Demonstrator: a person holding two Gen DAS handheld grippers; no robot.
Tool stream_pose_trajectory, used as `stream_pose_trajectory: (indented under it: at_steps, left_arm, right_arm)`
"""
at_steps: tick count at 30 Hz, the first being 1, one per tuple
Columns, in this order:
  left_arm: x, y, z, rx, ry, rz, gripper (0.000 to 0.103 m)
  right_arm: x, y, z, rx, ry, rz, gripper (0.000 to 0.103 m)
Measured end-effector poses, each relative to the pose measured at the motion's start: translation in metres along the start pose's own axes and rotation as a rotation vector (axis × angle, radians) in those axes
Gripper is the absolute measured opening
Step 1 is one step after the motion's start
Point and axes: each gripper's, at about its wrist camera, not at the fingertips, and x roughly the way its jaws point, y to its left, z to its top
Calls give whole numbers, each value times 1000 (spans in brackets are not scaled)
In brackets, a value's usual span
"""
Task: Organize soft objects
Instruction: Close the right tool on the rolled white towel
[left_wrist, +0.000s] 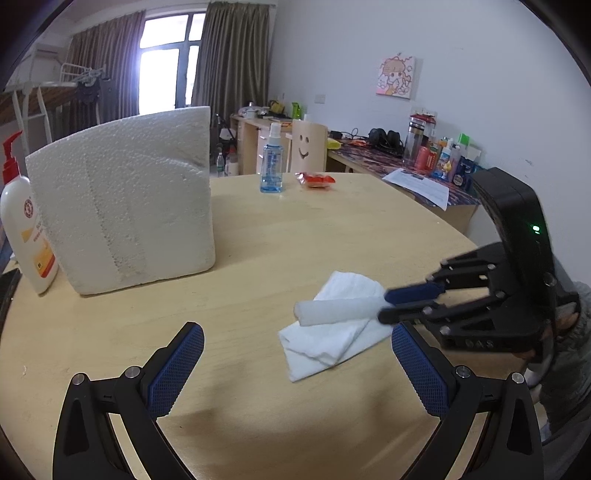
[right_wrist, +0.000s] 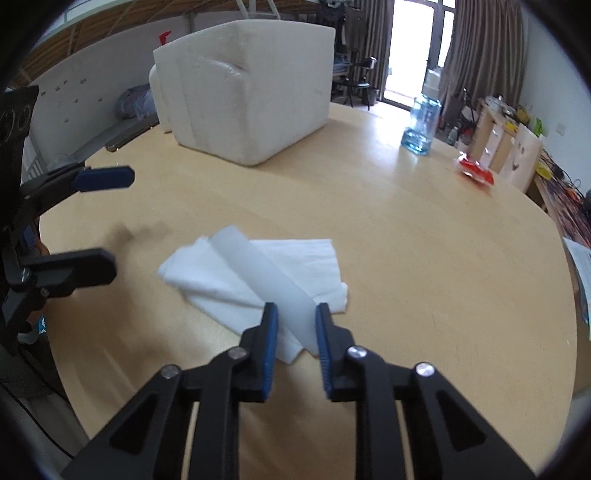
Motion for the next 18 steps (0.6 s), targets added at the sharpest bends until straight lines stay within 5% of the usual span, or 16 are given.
stream_pose_trajectory:
  at_steps: [6,18]
  left_arm:
    - [-5,1,0,-1,-12,-3,102]
    - [-16,8,-7,-36,-30,28,102]
  right_arm:
    - [-20,27,-13,-18,2,87,24]
    - [-5,16,3,-26,-25,68,24]
